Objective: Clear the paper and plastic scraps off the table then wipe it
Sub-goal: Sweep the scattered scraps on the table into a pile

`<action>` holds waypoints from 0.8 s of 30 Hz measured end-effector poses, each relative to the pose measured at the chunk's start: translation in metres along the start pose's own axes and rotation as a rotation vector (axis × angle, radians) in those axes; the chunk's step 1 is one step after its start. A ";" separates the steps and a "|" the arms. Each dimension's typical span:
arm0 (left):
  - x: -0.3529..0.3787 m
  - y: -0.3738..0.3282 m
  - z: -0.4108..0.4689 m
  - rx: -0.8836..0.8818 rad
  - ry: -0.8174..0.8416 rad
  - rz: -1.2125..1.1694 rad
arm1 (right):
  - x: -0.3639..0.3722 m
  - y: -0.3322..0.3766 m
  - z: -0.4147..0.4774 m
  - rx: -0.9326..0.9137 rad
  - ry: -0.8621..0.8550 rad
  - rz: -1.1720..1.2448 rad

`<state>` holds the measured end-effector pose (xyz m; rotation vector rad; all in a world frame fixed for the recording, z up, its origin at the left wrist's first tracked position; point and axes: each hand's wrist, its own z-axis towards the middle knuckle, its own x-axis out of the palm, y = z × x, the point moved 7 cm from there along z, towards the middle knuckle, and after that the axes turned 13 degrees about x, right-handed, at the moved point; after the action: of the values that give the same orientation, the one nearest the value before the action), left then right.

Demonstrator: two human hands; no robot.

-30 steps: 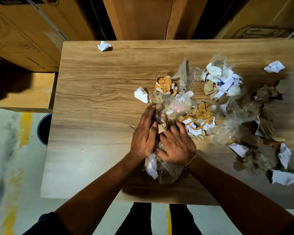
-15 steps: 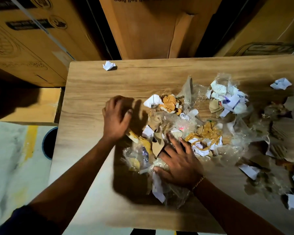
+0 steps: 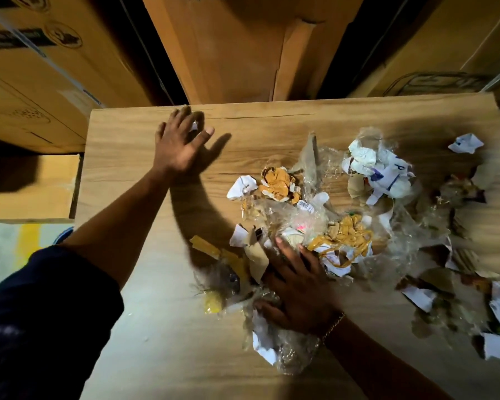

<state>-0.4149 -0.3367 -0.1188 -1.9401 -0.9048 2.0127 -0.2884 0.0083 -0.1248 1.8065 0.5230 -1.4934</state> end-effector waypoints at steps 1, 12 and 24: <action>0.007 -0.008 -0.009 0.052 0.034 -0.010 | 0.000 0.000 0.000 0.001 0.008 -0.006; 0.069 -0.071 -0.165 0.178 0.240 -0.461 | -0.012 0.002 -0.001 0.010 0.011 -0.054; 0.114 -0.151 -0.254 -0.040 -0.122 -0.197 | 0.032 -0.028 -0.011 0.184 0.237 -0.002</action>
<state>-0.2246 -0.0833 -0.1174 -1.6872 -1.1251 2.0294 -0.2932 0.0301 -0.1622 2.1436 0.5153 -1.3739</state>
